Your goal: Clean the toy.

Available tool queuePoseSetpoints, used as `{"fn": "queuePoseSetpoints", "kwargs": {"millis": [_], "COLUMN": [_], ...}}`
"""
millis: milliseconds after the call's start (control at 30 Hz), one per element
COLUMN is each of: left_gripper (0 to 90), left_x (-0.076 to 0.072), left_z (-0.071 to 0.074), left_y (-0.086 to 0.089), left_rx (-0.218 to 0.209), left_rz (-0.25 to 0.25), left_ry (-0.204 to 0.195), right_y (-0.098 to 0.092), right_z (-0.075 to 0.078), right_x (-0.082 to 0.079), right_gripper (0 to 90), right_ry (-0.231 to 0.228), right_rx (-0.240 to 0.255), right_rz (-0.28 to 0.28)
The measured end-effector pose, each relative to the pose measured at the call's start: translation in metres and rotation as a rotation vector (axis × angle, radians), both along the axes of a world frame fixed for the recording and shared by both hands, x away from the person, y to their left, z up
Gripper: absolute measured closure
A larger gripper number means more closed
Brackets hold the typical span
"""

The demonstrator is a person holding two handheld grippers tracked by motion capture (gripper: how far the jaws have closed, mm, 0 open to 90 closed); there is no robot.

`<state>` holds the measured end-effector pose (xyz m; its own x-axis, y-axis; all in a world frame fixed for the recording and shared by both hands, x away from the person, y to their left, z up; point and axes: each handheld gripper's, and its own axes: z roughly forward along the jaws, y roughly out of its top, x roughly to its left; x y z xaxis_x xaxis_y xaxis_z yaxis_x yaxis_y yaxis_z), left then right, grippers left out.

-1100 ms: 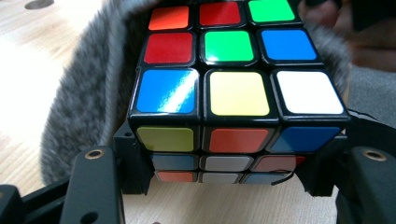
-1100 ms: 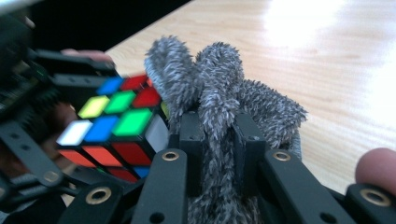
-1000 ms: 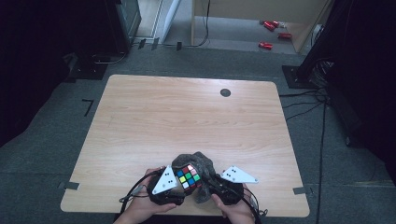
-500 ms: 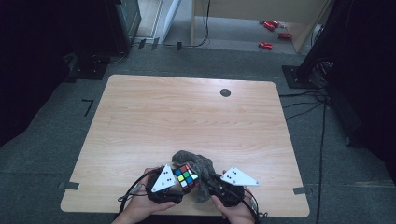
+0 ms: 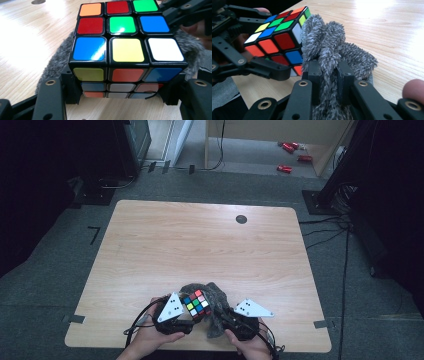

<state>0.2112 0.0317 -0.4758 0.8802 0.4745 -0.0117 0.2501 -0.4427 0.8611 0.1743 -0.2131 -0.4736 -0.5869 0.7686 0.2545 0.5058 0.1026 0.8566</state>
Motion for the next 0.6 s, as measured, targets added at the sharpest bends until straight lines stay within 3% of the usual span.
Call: {"fn": "queuePoseSetpoints", "kwargs": {"millis": [267,467,600], "left_gripper": [34.8,34.8,34.8], "left_x": [-0.004,0.005,0.014], "left_z": [-0.002,0.009,0.021], "left_y": [-0.005,0.009,0.028], "left_rx": [0.018,-0.025,-0.088], "left_rz": [-0.021,0.031,0.085], "left_ry": [-0.008,-0.025,-0.021], "right_y": [-0.003,-0.007,-0.005], "right_z": [0.012,0.011,0.007], "right_x": [-0.005,-0.004,-0.004], "right_gripper": [77.7,77.7,77.7], "right_ry": [-0.060,-0.070,-0.060], "right_rx": [0.037,0.035,0.029], "right_rz": [0.002,-0.008,-0.003]}}
